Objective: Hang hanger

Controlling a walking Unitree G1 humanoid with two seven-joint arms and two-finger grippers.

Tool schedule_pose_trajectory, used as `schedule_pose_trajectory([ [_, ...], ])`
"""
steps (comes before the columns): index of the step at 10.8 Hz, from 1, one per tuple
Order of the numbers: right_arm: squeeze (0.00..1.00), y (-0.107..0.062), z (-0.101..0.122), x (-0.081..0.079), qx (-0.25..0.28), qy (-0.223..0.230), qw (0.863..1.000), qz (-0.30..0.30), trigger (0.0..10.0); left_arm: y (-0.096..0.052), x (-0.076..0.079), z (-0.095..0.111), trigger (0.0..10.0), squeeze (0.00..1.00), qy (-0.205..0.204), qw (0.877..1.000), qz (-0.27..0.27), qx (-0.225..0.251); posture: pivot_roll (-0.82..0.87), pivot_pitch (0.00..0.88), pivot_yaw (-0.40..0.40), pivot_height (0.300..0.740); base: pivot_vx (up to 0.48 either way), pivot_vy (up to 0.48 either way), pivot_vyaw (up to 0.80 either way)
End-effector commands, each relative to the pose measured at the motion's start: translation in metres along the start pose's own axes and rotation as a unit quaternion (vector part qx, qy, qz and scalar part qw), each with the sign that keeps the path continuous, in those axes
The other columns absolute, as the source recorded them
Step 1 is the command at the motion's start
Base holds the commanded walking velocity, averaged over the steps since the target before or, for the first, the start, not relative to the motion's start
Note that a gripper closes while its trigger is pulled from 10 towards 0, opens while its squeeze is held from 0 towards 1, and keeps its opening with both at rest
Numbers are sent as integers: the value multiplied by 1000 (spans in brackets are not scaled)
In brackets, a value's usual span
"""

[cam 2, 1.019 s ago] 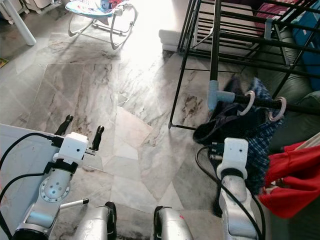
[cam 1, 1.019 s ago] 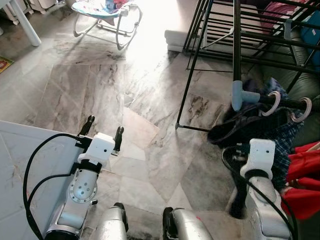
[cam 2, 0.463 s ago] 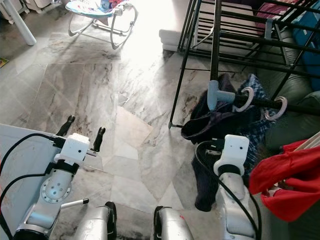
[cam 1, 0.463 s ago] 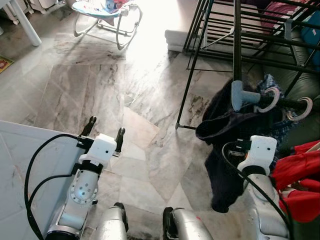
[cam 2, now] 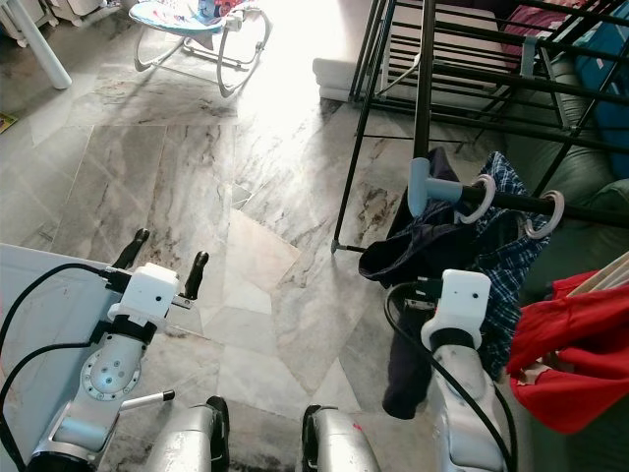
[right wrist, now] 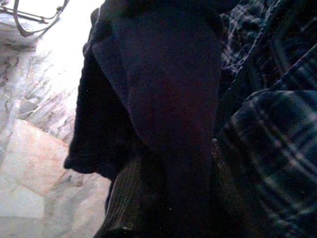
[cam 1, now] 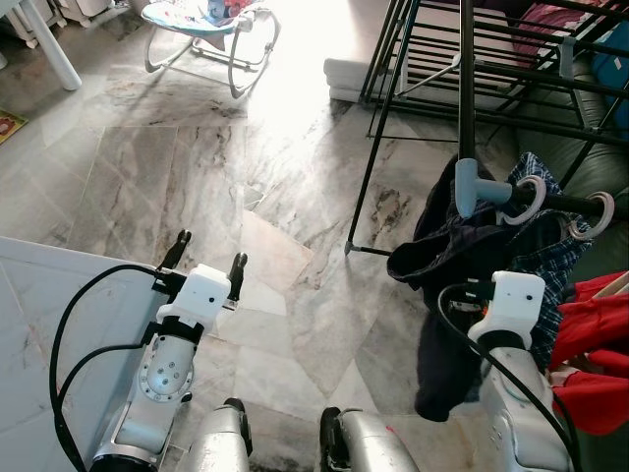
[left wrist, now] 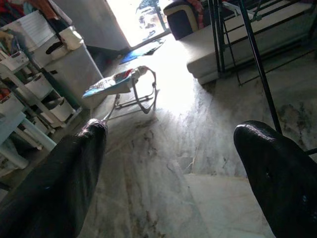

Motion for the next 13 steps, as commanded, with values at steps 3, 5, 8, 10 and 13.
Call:
schedule_pose_trajectory([
  [3,1000,-1,20,-6,43,16,999,17,10000,-4,7,-5,10000,0,7,1000,-18,-12,-6,196,-61,740,0,0,0],
  [5,1000,-2,23,-11,49,26,998,30,10000,-4,7,-6,10000,0,11,1000,-20,-15,-6,197,-61,740,0,0,0],
  [8,0,0,15,-6,37,32,999,18,0,-4,7,-7,10000,0,13,1000,-21,-17,-1,194,-62,740,0,0,0],
  [10,0,1,15,-6,37,34,999,16,0,-3,7,-7,10000,0,13,1000,-21,-18,0,188,-61,740,0,0,0],
  [13,0,3,16,-4,40,29,999,14,0,-3,8,-7,10000,0,13,1000,-22,-17,1,186,-61,740,0,0,0],
])
Point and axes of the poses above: a point about 5 cm out from each wrist's last joint towards the gripper, its own y axis pointing out of the wrist towards the gripper, its own z axis along the axis of the wrist's last joint, x = y × z, the point moved 4 cm from there along y, pointing out of the wrist towards the gripper, and after that the axes turned 12 degrees about y, right-handed, at the moved point
